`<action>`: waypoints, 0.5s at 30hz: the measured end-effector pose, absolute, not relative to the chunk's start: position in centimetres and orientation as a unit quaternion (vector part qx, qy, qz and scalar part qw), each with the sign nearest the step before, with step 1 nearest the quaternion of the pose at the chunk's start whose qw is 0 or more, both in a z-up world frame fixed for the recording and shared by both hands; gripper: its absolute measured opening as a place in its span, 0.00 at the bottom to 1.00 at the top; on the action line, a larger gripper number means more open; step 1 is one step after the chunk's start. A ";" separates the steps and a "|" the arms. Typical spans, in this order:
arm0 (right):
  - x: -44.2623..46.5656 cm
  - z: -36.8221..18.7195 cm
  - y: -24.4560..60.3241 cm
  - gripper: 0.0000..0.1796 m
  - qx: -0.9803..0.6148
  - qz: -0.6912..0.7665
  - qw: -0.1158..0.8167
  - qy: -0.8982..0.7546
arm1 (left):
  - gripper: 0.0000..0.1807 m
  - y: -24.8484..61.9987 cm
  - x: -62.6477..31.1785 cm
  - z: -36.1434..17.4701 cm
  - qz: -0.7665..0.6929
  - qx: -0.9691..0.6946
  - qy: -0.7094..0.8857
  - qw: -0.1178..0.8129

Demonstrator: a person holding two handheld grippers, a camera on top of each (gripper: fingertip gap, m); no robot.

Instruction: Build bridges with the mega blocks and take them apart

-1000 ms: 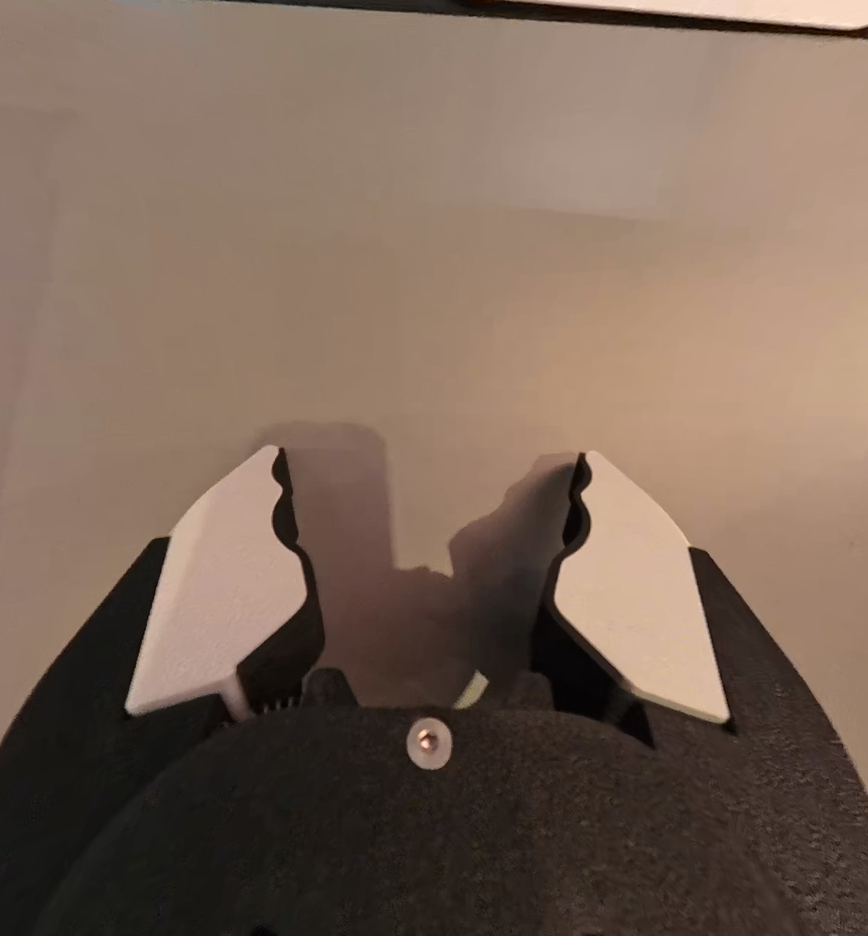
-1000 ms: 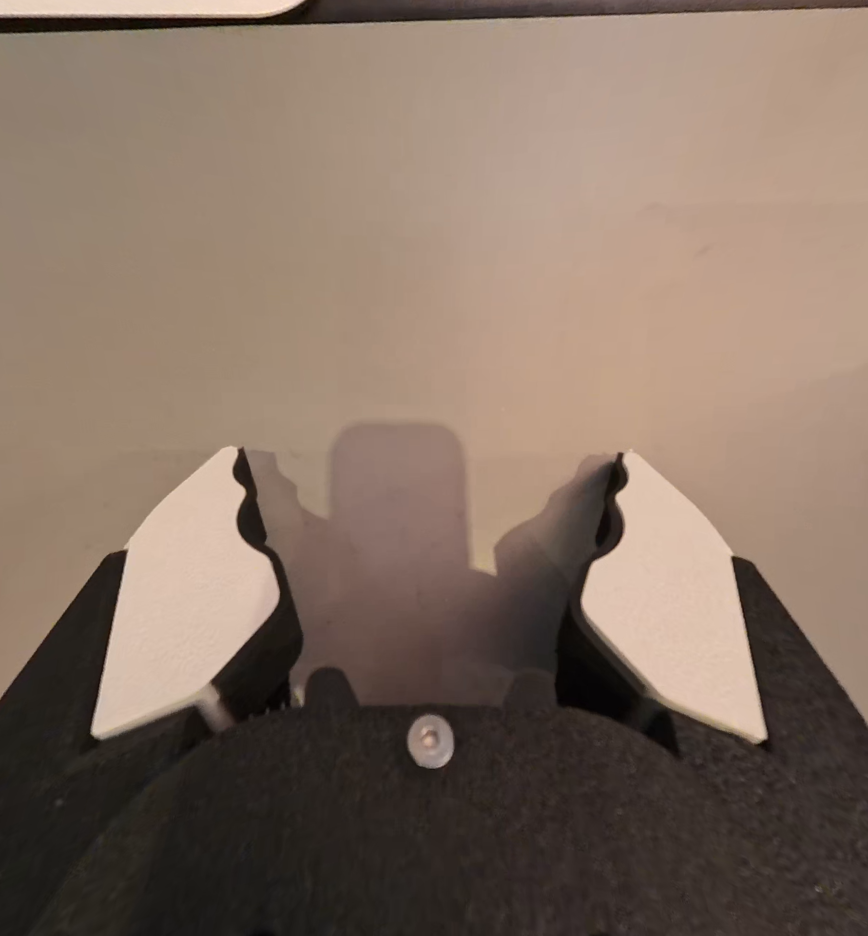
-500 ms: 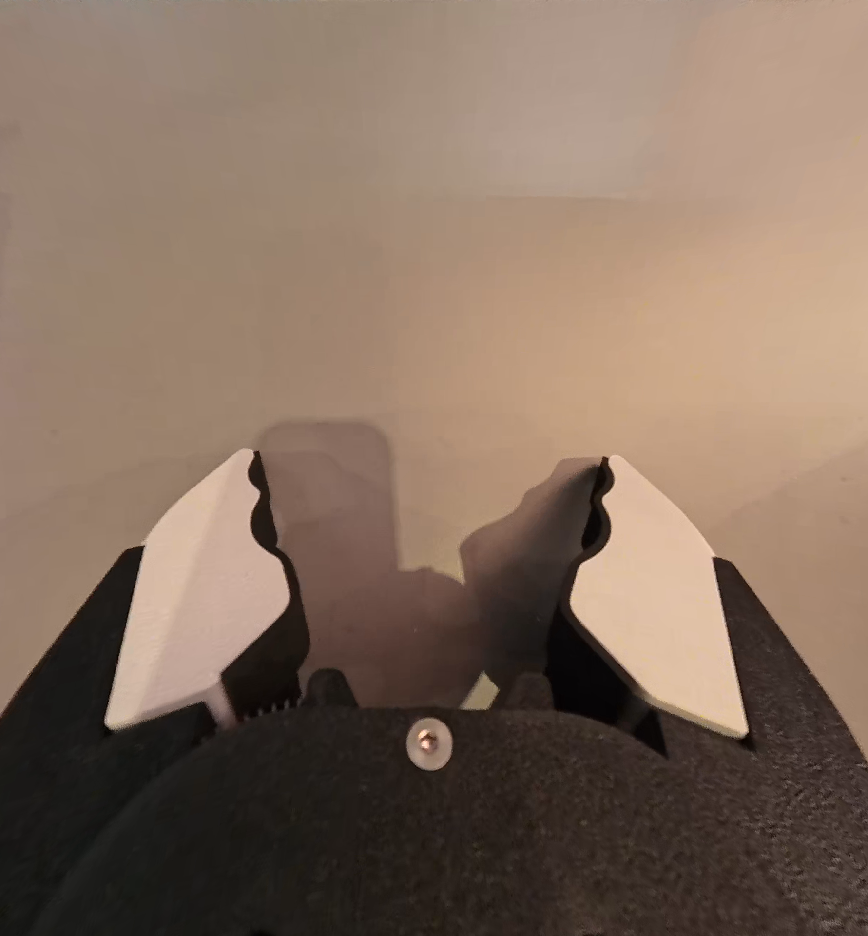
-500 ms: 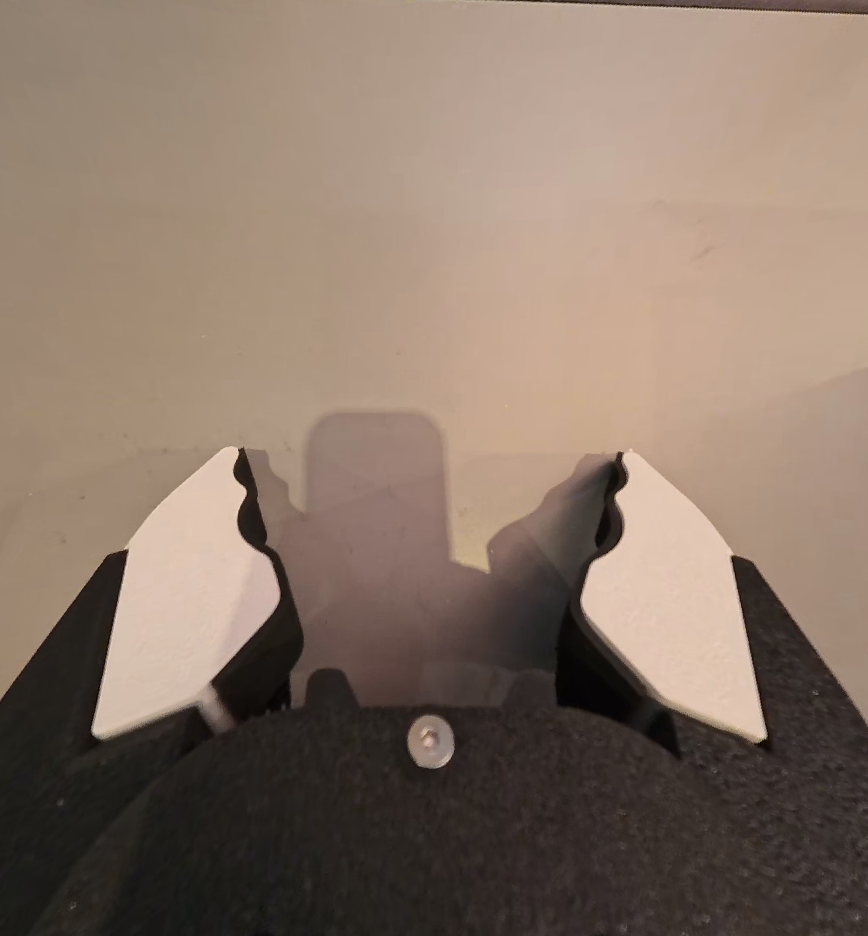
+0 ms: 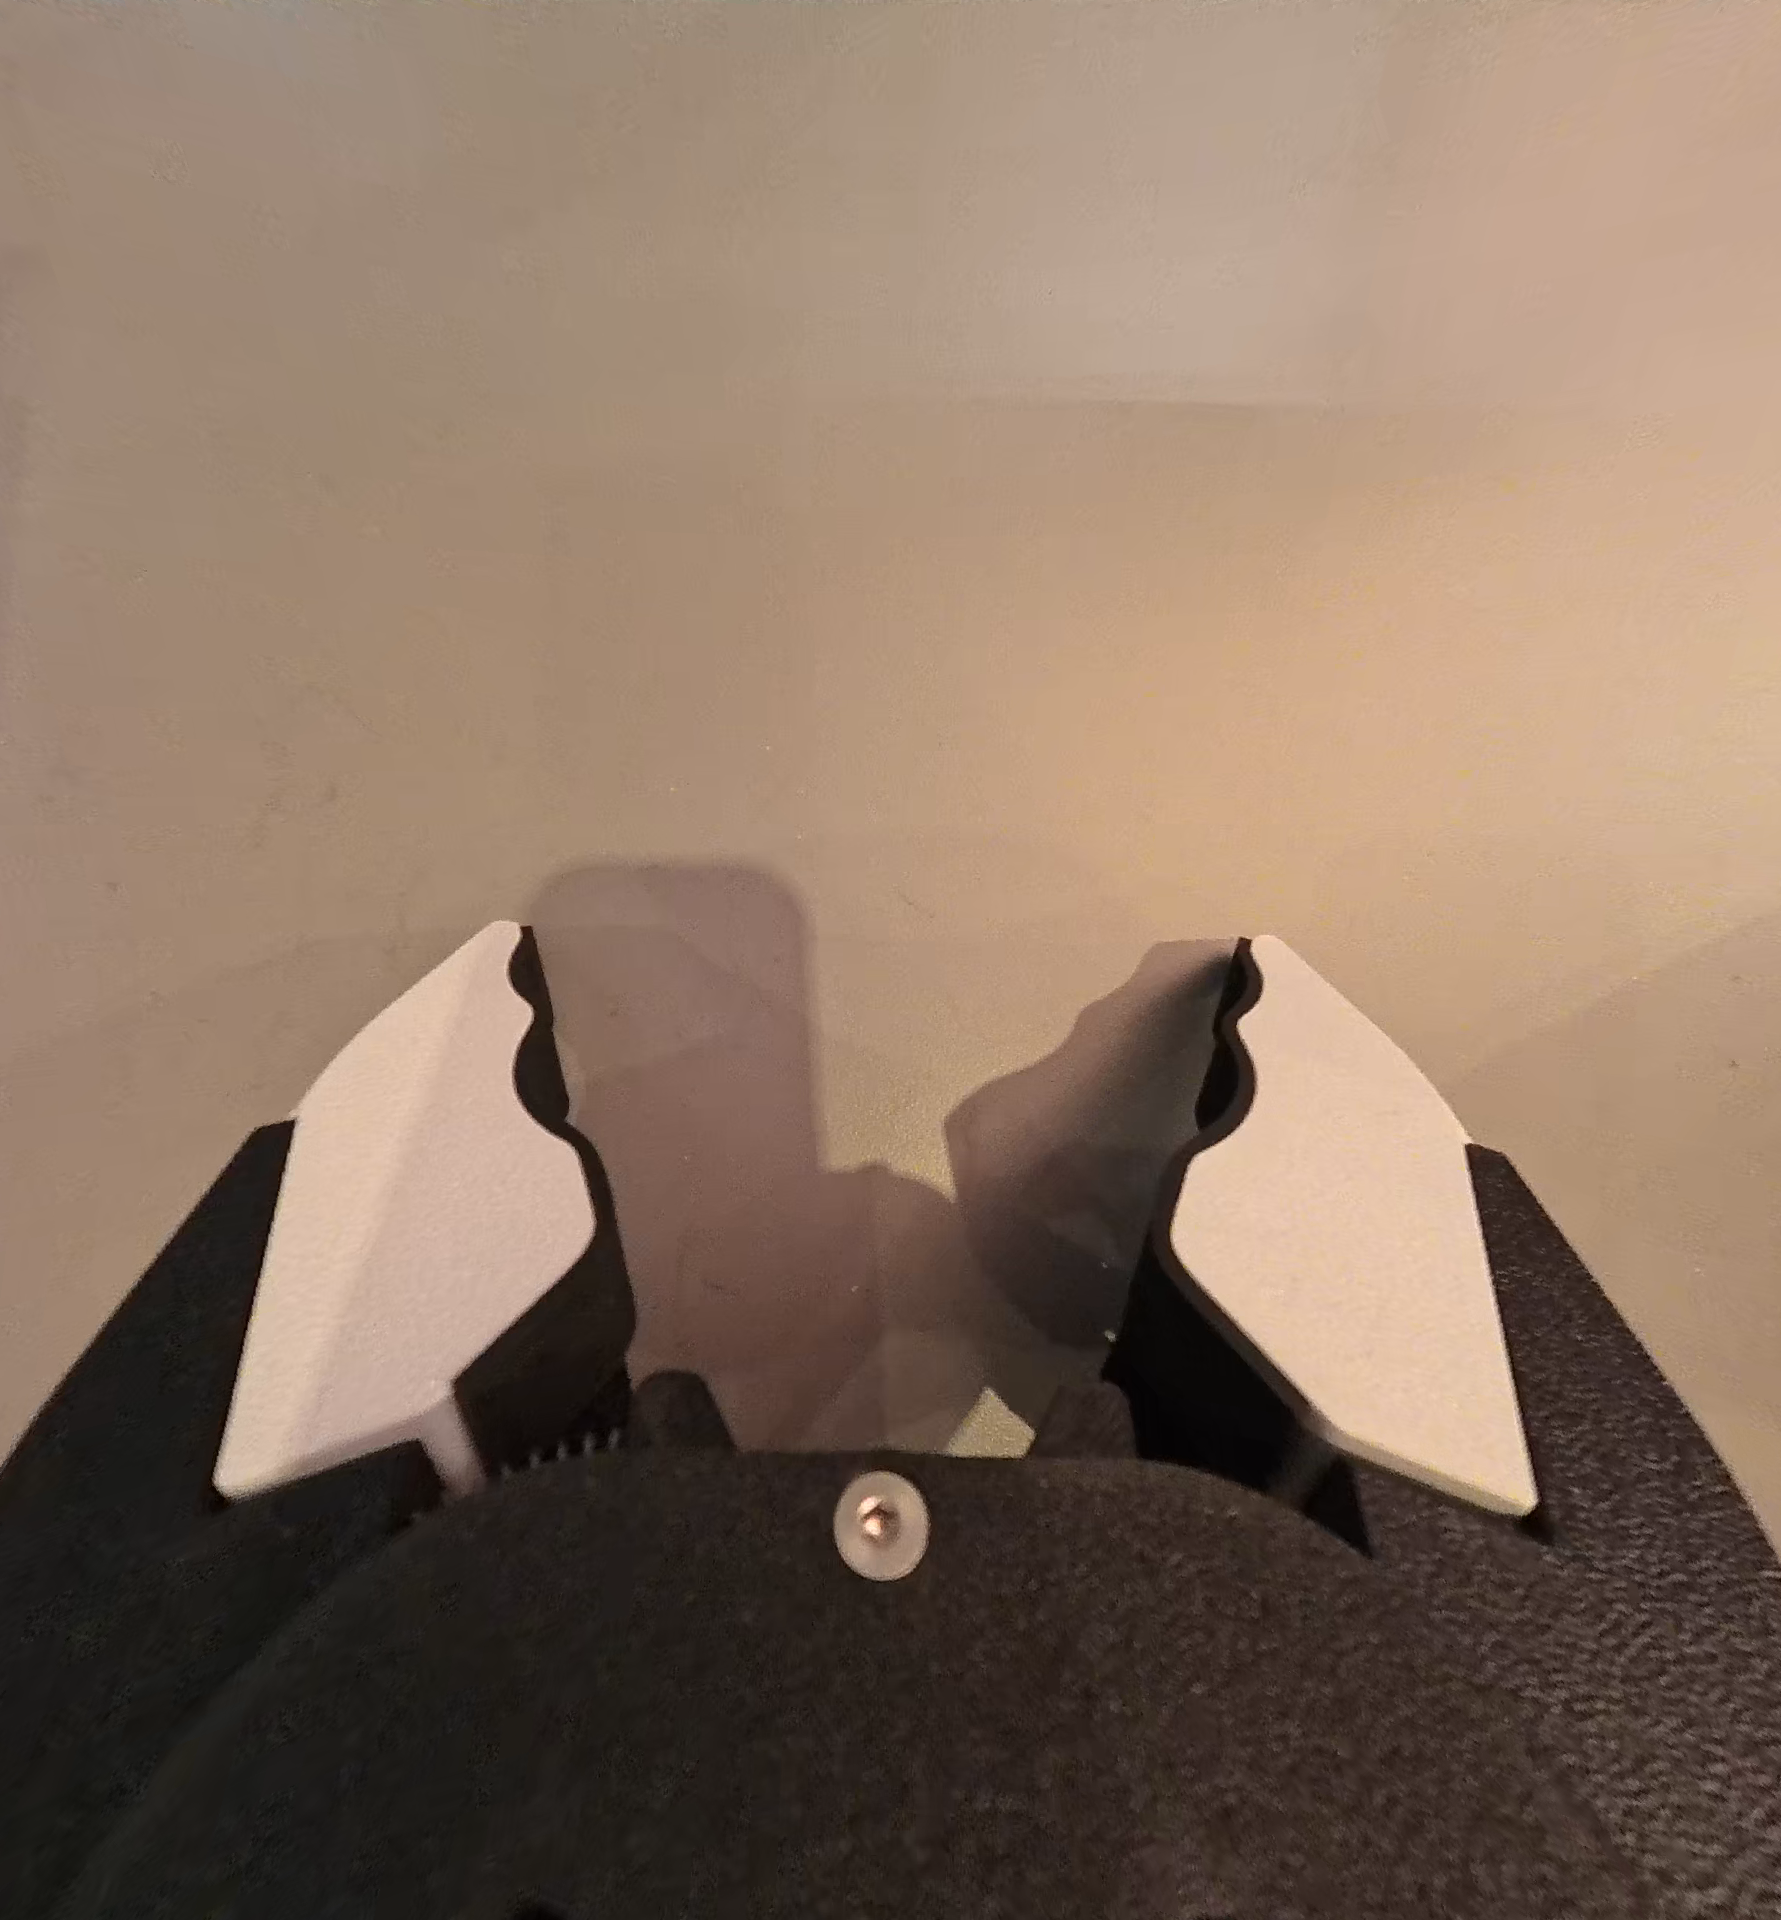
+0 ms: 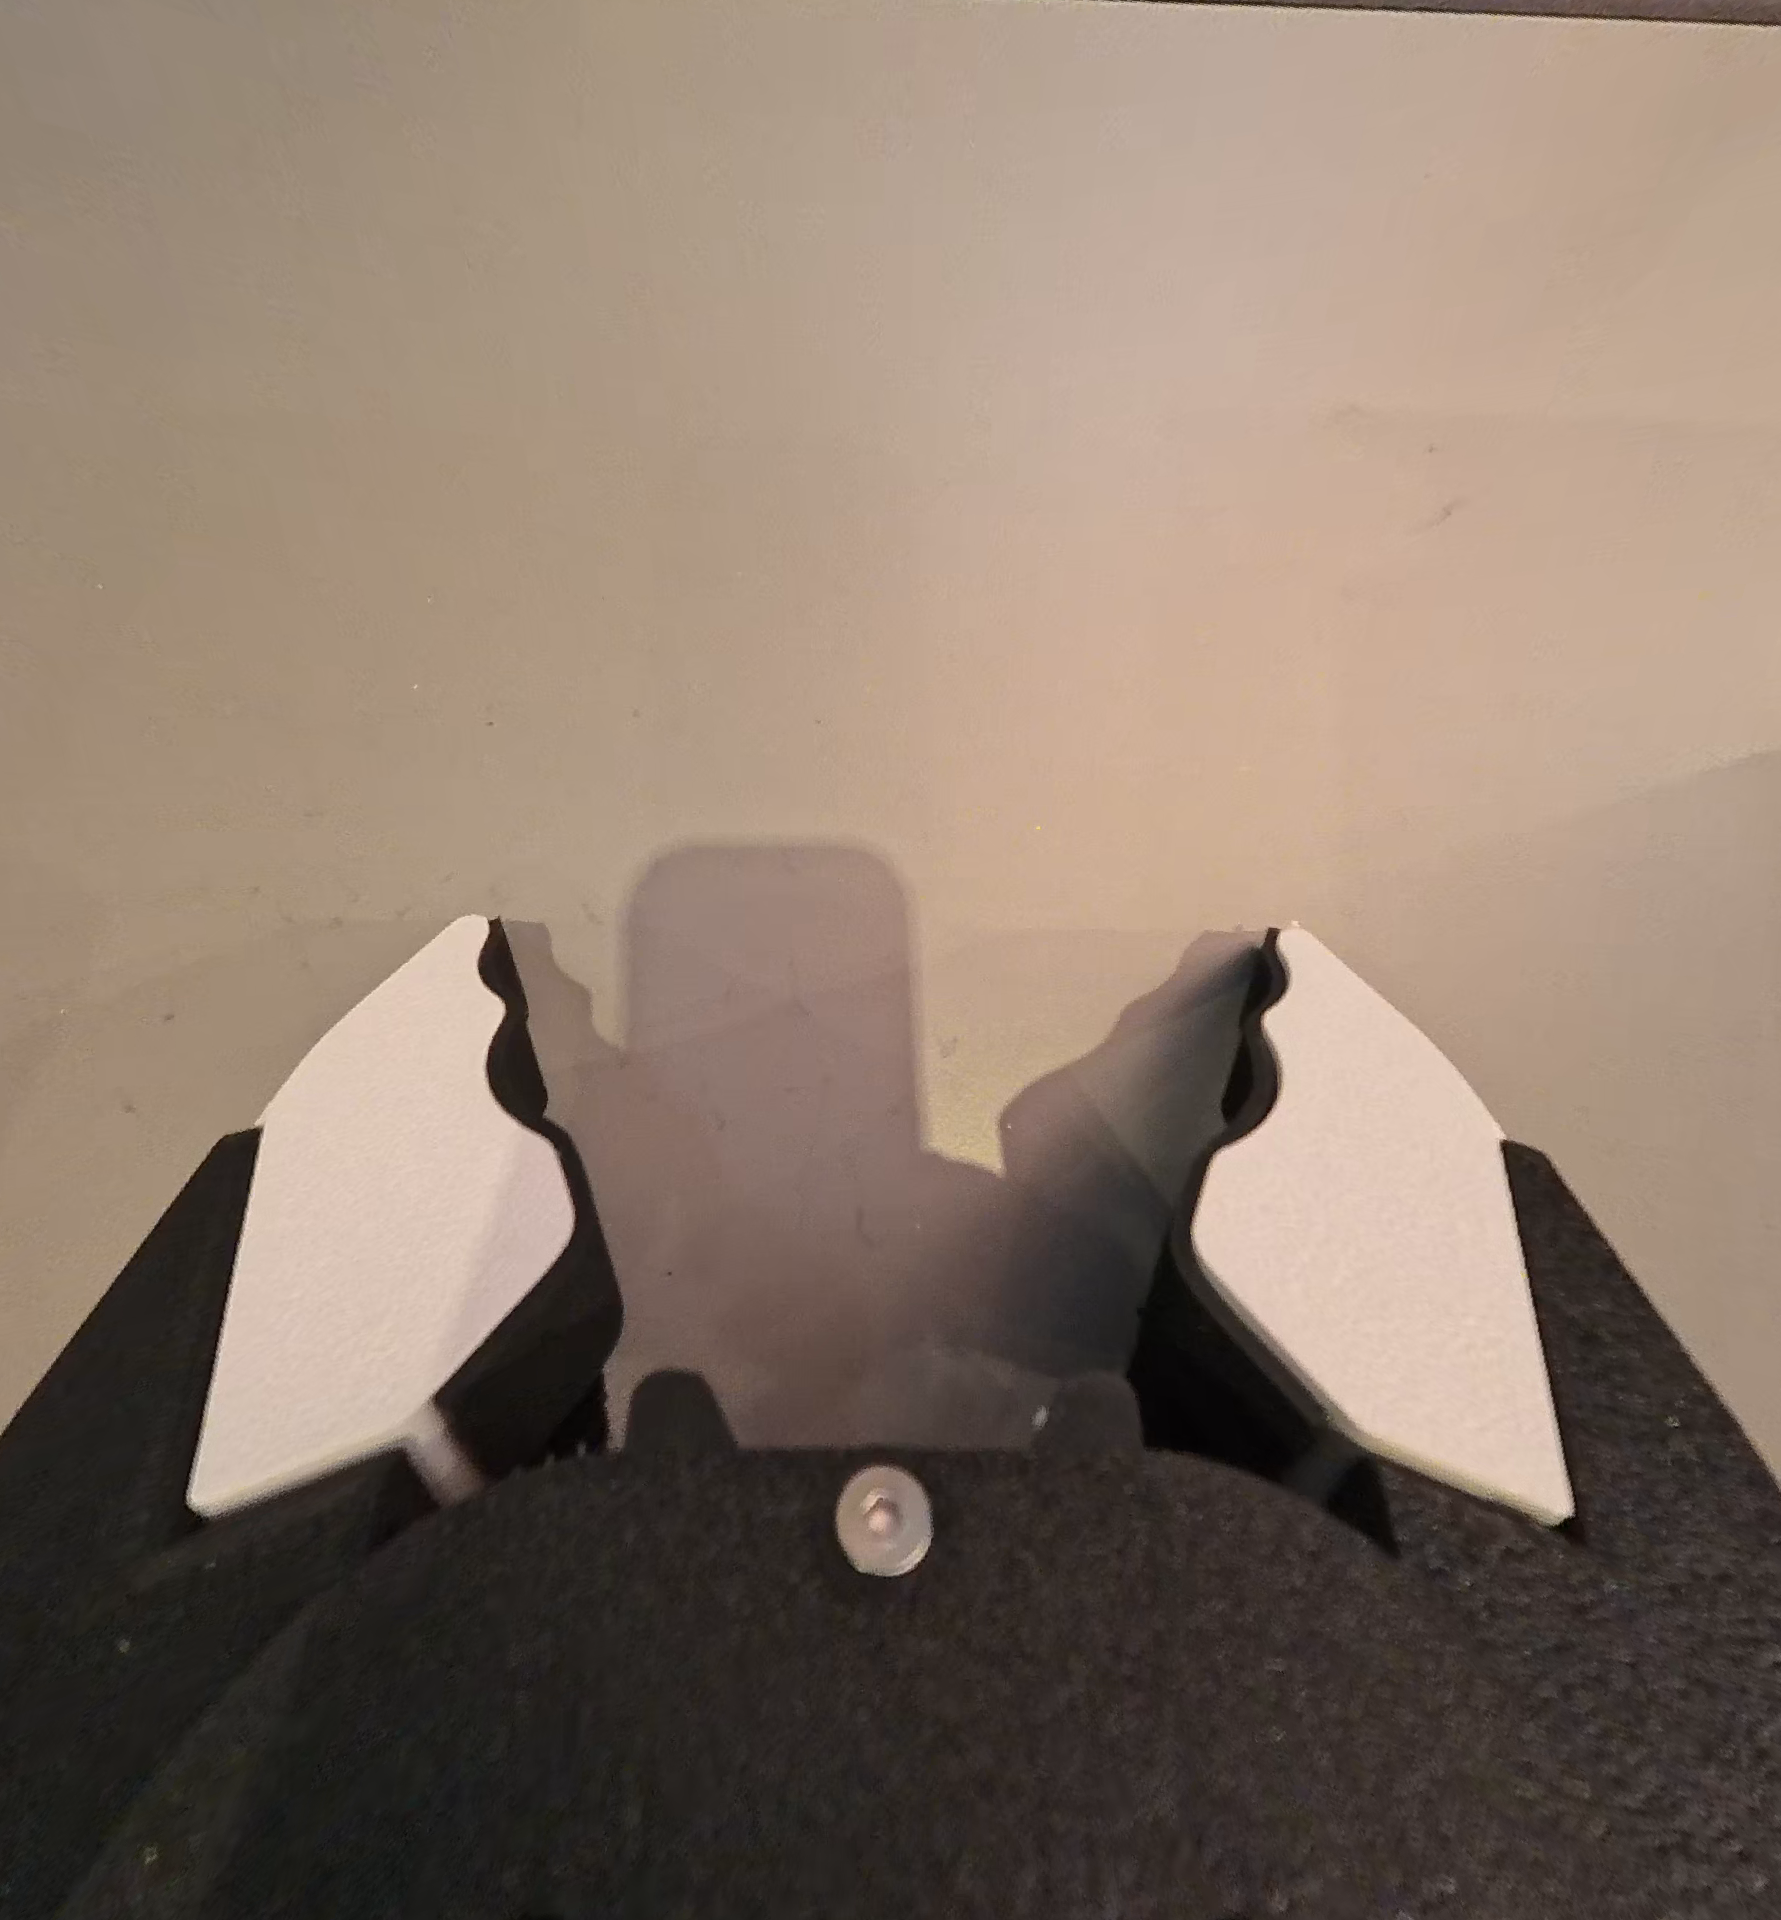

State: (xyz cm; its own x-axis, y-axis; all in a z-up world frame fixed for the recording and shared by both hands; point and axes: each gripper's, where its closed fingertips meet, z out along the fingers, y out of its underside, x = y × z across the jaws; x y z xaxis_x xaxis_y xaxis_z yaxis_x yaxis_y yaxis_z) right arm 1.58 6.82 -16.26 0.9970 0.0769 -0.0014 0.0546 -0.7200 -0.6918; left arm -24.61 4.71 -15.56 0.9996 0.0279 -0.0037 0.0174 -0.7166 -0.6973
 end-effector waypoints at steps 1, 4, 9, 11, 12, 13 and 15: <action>1.6 -16.3 6.8 0.71 -0.927 0.015 0.372 -0.035 | 0.67 4.7 -24.6 -15.6 0.007 -0.926 -0.012 0.376; 1.6 -16.3 6.8 0.71 -0.927 0.015 0.372 -0.035 | 0.67 4.7 -24.6 -15.6 0.007 -0.926 -0.012 0.376; 1.5 -16.3 6.8 0.71 -0.927 0.015 0.372 -0.035 | 0.67 4.7 -24.6 -15.6 0.007 -0.926 -0.012 0.376; 1.5 -16.3 6.8 0.71 -0.927 0.015 0.372 -0.035 | 0.67 4.7 -24.6 -15.6 0.007 -0.926 -0.012 0.376; 1.5 -16.3 6.8 0.71 -0.927 0.015 0.372 -0.035 | 0.67 4.7 -24.6 -15.6 0.007 -0.926 -0.012 0.376; 1.5 -16.3 6.8 0.71 -0.927 0.015 0.372 -0.035 | 0.67 4.7 -24.6 -15.6 0.007 -0.926 -0.012 0.376; 1.5 -16.3 6.8 0.71 -0.927 0.015 0.372 -0.035 | 0.67 4.7 -24.6 -15.6 0.007 -0.926 -0.012 0.376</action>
